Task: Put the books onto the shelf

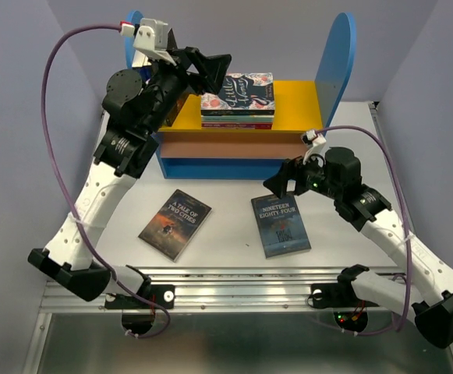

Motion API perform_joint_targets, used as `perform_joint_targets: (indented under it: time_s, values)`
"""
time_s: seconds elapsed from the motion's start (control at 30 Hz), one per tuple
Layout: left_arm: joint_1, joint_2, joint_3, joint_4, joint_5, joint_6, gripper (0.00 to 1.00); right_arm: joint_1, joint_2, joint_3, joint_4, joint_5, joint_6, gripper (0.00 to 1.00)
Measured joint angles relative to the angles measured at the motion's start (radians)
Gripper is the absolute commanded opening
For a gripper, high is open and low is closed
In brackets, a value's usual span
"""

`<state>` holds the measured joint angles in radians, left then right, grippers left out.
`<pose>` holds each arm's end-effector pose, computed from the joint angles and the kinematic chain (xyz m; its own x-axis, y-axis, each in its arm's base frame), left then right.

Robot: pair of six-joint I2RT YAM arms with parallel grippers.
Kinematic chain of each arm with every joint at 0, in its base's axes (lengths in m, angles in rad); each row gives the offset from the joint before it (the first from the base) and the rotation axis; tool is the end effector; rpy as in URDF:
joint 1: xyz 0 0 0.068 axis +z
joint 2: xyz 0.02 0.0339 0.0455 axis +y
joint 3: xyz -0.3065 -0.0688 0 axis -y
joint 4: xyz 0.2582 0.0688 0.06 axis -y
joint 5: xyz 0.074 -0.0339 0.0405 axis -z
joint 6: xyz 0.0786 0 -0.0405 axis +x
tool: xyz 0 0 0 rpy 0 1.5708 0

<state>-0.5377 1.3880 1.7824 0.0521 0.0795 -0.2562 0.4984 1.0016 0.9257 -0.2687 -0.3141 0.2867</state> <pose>0.2691 -0.1677 0.6353 0.2138 -0.4216 -0.8812 0.6474 0.7367 -0.1954 0.2140 0.1441 0.3617 -0.4854 0.0420 -0.8733 -0.5972 0.7136 0.3663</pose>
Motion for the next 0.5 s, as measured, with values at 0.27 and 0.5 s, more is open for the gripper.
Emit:
perform_joint_targets:
  time_s: [0.27, 0.5]
  values:
    - [-0.143, -0.220, -0.316, 0.058, -0.017, -0.048, 0.99, 0.000, -0.053, -0.087, -0.011, 0.133, 0.081, 1.00]
    - [-0.354, -0.421, -0.768, 0.040, -0.118, -0.188, 0.99, 0.000, -0.086, -0.204, -0.025, 0.330, 0.175, 1.00]
